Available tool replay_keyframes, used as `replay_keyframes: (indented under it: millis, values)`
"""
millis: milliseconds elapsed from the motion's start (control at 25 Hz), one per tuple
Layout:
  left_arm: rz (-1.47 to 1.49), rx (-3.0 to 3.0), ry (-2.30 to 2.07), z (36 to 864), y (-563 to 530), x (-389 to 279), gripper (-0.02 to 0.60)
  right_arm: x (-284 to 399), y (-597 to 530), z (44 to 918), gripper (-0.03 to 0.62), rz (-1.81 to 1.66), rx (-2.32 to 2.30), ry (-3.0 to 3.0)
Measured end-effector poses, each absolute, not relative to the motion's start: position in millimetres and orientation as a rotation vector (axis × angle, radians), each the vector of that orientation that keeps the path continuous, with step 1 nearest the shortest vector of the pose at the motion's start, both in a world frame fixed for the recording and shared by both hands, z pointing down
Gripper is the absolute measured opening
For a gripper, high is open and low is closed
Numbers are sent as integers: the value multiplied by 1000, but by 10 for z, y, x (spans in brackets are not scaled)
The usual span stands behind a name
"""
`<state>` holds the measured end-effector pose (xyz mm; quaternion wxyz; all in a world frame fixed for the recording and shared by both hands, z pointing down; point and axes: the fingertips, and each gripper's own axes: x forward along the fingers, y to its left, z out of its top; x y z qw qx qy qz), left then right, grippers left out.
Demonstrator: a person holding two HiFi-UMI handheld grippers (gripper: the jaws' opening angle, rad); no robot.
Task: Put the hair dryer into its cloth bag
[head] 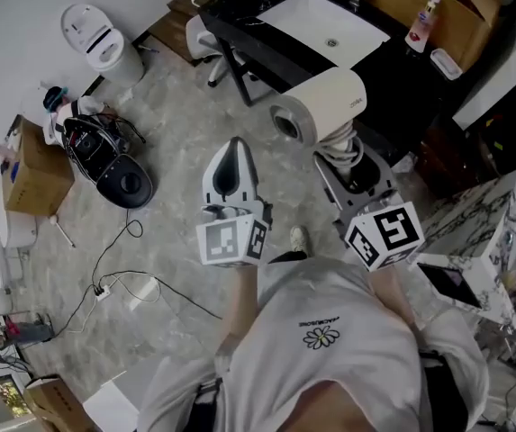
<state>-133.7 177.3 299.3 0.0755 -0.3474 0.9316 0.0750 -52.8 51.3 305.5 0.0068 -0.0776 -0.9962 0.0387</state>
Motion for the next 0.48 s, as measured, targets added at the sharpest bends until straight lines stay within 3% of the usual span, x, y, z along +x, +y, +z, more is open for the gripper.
replay_keyframes:
  millis: [200, 480]
  values:
    - [260, -1091, 2782, 3035, 1686, -1980, 15, -1176, 452, 3047, 222, 110, -205, -3118]
    - [330, -1125, 2805, 3098, 1497, -2392, 15, -1620, 218, 3181, 222, 119, -190, -3064]
